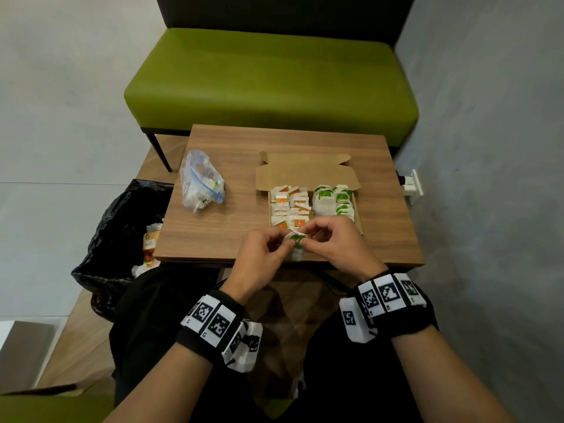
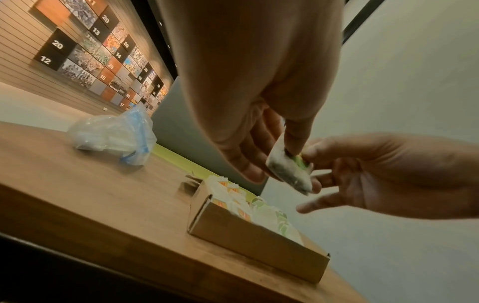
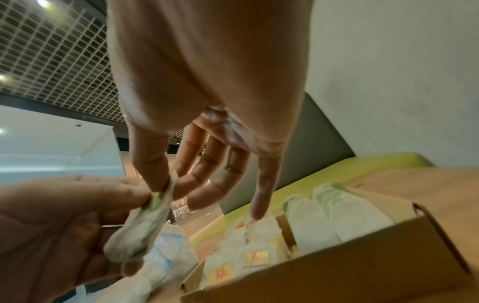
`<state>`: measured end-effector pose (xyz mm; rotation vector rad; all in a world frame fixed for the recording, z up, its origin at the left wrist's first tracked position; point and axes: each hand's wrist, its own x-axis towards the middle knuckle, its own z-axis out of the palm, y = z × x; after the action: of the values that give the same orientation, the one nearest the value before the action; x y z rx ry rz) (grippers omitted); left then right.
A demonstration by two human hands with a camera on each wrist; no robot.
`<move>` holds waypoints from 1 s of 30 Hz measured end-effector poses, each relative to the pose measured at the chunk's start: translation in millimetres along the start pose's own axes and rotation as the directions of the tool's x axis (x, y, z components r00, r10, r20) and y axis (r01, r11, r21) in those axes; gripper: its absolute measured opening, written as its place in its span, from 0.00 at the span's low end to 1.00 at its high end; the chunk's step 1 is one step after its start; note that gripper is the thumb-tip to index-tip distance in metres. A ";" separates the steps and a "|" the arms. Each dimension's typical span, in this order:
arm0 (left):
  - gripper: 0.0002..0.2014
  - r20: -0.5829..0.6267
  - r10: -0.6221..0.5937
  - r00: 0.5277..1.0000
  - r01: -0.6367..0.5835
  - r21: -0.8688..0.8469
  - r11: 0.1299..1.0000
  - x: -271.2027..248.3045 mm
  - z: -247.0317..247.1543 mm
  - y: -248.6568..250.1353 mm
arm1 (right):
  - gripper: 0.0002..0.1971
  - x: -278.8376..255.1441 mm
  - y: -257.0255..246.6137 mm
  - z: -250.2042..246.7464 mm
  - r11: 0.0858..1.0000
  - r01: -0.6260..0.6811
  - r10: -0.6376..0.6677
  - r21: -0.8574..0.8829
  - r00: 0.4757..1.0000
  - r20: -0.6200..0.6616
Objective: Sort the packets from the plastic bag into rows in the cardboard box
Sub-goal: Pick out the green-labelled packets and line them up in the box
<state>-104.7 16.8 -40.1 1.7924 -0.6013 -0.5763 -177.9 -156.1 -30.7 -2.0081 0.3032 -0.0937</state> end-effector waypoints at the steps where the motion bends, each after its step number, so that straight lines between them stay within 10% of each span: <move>1: 0.08 -0.002 0.003 1.000 -0.003 0.018 1.000 3.3 2.0 -0.6 | 0.06 3.5 -0.2 -4.3 0.999 0.000 0.000 -0.036 1.000 0.002; 8: 0.15 -0.103 -0.097 0.990 0.124 0.312 0.942 21.5 3.5 -13.9 | 0.04 47.0 22.8 -43.3 0.915 -0.130 0.026 -0.381 0.964 -0.266; 15: 0.12 -0.003 -0.102 0.995 0.096 0.384 0.918 24.5 -2.0 -24.7 | 0.05 79.1 42.4 -48.6 0.785 -0.237 0.243 -0.573 0.968 -0.068; 30: 0.13 0.038 -0.092 0.995 0.067 0.422 0.904 30.1 -5.3 -36.2 | 0.07 90.1 50.4 -34.9 0.620 -0.287 0.137 -0.730 0.956 -0.260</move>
<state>-74.4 10.5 -76.0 2.2223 -0.7359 -0.5855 -106.5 -230.4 -66.3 -2.8015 0.8118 0.0159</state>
